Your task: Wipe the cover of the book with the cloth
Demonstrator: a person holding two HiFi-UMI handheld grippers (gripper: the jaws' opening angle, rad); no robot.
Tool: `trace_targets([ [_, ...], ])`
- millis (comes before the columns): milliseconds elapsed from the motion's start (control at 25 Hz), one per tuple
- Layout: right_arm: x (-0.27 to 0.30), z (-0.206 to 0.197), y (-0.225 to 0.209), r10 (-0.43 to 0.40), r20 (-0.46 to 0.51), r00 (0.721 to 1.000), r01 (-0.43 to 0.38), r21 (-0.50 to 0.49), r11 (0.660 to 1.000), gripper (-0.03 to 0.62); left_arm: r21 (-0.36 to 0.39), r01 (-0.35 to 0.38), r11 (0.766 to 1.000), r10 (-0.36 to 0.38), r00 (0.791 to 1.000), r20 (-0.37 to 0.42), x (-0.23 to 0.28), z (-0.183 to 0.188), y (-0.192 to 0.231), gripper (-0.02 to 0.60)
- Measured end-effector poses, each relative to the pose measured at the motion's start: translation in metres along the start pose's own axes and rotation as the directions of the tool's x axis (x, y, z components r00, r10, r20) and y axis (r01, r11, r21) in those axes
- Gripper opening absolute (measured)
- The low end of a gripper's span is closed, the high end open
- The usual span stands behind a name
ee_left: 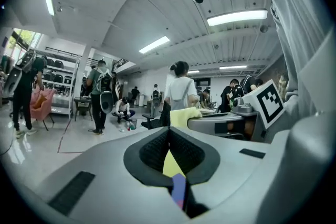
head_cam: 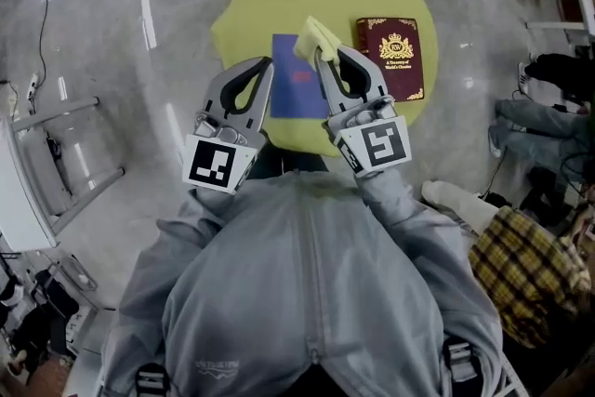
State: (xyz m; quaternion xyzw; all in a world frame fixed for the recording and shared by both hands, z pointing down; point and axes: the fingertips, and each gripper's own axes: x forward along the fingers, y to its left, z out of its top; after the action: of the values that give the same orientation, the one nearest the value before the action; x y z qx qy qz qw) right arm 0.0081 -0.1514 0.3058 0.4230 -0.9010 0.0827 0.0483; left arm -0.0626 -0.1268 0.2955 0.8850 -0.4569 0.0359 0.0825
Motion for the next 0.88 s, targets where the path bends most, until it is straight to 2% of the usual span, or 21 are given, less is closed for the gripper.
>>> trace_targets([
  [240,0.024,-0.072,-0.014,0.045,-0.098,0.994,-0.042,0.03,0.999,0.057,-0.012,0.002,1.0,-0.003,0.996,-0.086,0.015,-0.069,0.005,0.018],
  [600,0.051,-0.123,-0.008,0.109,-0.18,0.978,-0.098,0.069,0.993,0.057,-0.047,-0.007,0.999,-0.002,0.979,-0.203,0.01,-0.139,0.007,0.018],
  [880,0.072,-0.167,-0.007,0.179,-0.29,0.94,-0.145,0.135,0.98,0.057,-0.077,0.001,0.997,-0.024,0.955,-0.297,0.006,-0.191,0.004,0.018],
])
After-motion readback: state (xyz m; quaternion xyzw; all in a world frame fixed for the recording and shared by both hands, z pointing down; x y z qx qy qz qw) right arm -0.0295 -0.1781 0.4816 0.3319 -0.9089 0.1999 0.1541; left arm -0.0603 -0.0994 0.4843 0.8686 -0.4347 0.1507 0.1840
